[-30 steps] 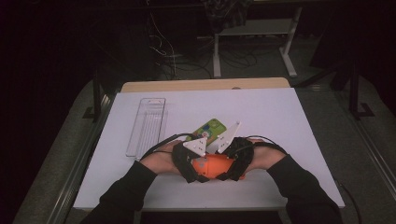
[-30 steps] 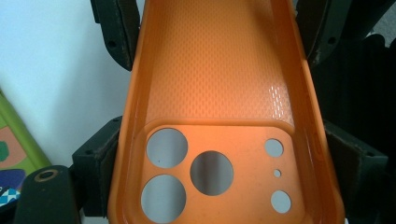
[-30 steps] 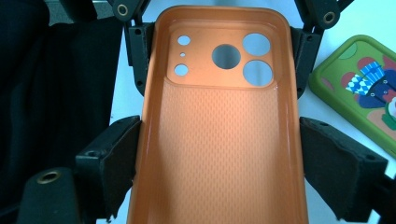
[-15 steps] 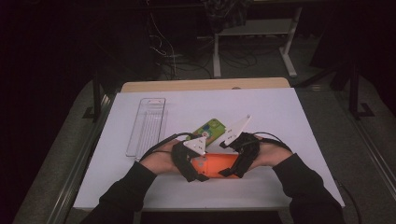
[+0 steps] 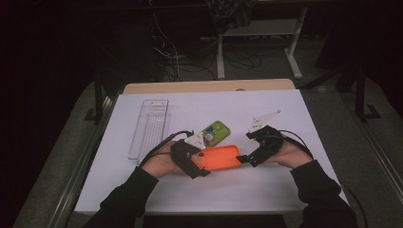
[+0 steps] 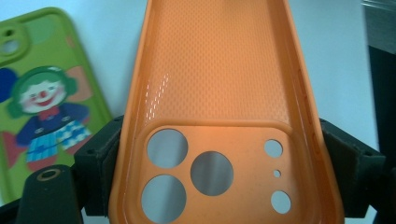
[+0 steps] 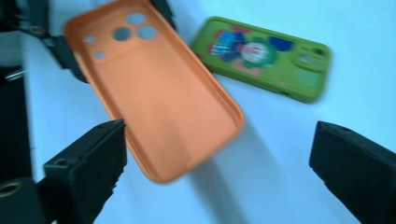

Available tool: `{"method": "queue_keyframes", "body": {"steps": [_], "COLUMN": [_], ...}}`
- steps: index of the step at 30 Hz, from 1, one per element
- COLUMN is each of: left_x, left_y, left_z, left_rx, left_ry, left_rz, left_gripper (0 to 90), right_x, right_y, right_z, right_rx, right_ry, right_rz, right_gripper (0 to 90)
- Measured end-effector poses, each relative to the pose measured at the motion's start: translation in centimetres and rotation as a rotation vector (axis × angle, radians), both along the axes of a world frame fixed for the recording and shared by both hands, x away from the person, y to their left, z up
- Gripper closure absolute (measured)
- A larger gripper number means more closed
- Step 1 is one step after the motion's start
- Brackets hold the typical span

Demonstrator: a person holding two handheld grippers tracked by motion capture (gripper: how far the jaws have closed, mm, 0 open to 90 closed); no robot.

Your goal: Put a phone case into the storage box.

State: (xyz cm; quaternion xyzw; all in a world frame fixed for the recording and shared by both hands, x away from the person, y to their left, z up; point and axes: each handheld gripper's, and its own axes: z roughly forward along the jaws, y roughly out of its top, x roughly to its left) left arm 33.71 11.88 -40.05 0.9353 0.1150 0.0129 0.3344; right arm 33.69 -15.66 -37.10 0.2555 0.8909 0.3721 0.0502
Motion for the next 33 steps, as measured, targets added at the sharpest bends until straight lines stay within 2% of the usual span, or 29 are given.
{"method": "queue_keyframes", "body": {"steps": [4, 7, 11, 13, 14, 19, 20, 21, 23, 27, 29, 30, 33], "left_x": [0.3, 0.6, 0.8, 0.9, 0.9, 1.0, 1.1, 1.0, 1.1, 1.1, 1.1, 1.1, 1.1], "left_y": [0.2, 0.6, 0.9, 1.0, 1.0, 1.1, 1.1, 1.1, 1.2, 1.2, 1.2, 1.1, 1.2], "left_z": [0.1, 0.2, 0.4, 0.4, 0.4, 0.4, 0.5, 0.4, 0.5, 0.5, 0.4, 0.4, 0.5], "left_rx": [-0.013, -0.017, -0.016, -0.035, -0.029, -0.015, -0.013, -0.025, -0.018, -0.014, -0.022, -0.024, -0.020], "left_ry": [0.011, 0.017, 0.001, 0.008, 0.005, -0.004, -0.009, 0.005, 0.002, 0.005, 0.010, 0.013, 0.011], "left_rz": [0.085, 0.135, 0.173, 0.206, 0.205, 0.234, 0.239, 0.259, 0.261, 0.284, 0.289, 0.292, 0.279], "left_gripper": [15.8, 15.8, 15.8, 15.8, 15.8, 15.8, 15.8, 15.8, 15.8, 15.8, 15.8, 15.8, 15.8], "right_x": [0.0, -0.2, -0.8, -0.9, -1.1, -1.5, -1.6, -1.6, -2.0, -2.6, -2.7, -2.7, -2.7], "right_y": [-0.9, -1.3, -1.4, -1.4, -1.3, -0.9, -0.9, -0.8, -0.3, 0.8, 1.4, 1.8, 2.2], "right_z": [-0.4, -0.6, -1.0, -1.1, -1.2, -2.1, -2.3, -2.5, -2.9, -4.2, -4.9, -5.4, -5.7], "right_rx": [0.005, 0.015, 0.032, 0.034, 0.044, 0.062, 0.069, 0.074, 0.083, 0.073, 0.083, 0.071, 0.070], "right_ry": [-0.001, 0.004, -0.011, -0.021, -0.017, -0.024, -0.023, -0.035, -0.029, -0.023, 0.002, 0.009, 0.008], "right_rz": [-0.086, -0.131, -0.199, -0.215, -0.247, -0.330, -0.340, -0.344, -0.358, -0.392, -0.386, -0.376, -0.375], "right_gripper": [0.9, 0.2, 0.2, 0.2, 0.2, 0.2, 0.2, 0.2, 0.2, 0.2, 0.2, 0.2, 0.3]}}
